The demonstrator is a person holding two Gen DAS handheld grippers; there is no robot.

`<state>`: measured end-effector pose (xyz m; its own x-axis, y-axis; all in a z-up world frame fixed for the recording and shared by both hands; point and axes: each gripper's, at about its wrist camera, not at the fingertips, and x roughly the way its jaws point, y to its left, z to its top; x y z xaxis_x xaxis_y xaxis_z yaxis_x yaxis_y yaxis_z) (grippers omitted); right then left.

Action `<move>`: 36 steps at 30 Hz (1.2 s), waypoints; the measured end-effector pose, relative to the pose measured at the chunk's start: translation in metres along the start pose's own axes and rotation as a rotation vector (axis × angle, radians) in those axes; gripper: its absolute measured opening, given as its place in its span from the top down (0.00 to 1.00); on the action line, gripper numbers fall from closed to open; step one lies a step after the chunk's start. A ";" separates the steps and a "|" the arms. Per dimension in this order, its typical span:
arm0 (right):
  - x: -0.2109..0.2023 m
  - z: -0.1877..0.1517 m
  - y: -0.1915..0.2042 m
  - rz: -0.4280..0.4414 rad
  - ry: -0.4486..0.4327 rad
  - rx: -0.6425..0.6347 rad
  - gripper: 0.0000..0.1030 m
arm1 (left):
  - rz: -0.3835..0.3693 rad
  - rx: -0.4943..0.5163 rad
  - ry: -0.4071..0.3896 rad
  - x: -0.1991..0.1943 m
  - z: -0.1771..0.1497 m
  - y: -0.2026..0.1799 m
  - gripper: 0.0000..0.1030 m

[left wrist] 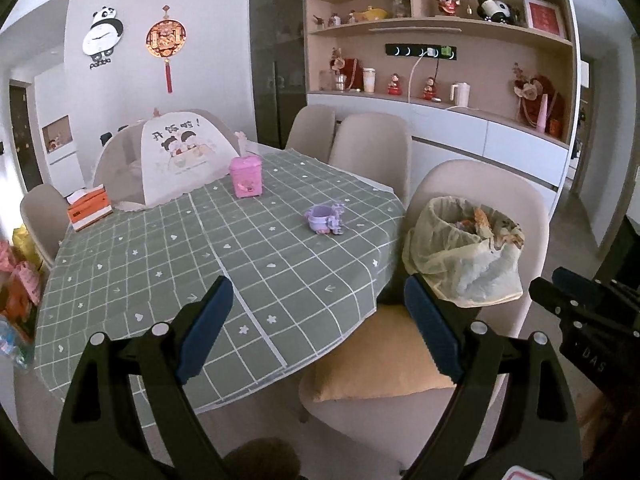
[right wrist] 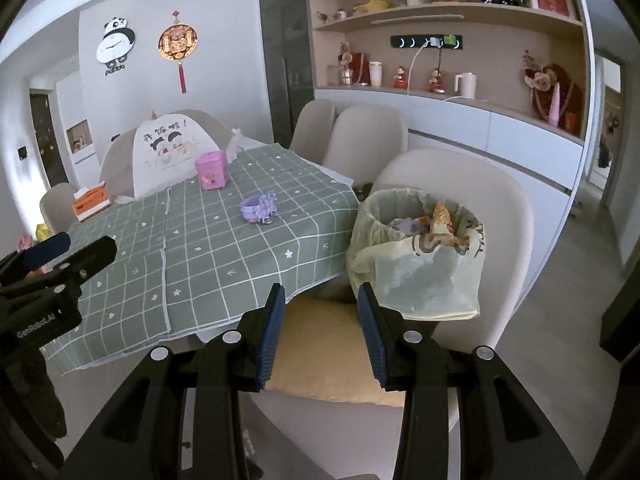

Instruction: Collect trash

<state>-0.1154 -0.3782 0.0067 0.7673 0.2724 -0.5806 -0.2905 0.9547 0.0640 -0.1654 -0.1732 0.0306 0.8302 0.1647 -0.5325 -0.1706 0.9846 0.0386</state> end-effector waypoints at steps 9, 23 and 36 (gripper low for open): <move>-0.009 0.000 0.005 -0.024 -0.038 -0.009 0.65 | -0.033 0.006 0.018 0.005 0.000 -0.003 0.19; -0.006 0.004 0.000 -0.041 -0.047 0.016 0.65 | -0.061 0.008 0.036 0.013 0.000 -0.006 0.19; -0.005 0.004 -0.003 -0.044 -0.048 0.024 0.65 | -0.058 0.009 0.037 0.014 0.000 -0.007 0.19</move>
<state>-0.1159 -0.3814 0.0130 0.8056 0.2351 -0.5438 -0.2425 0.9683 0.0594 -0.1531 -0.1782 0.0229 0.8186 0.1054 -0.5645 -0.1182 0.9929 0.0139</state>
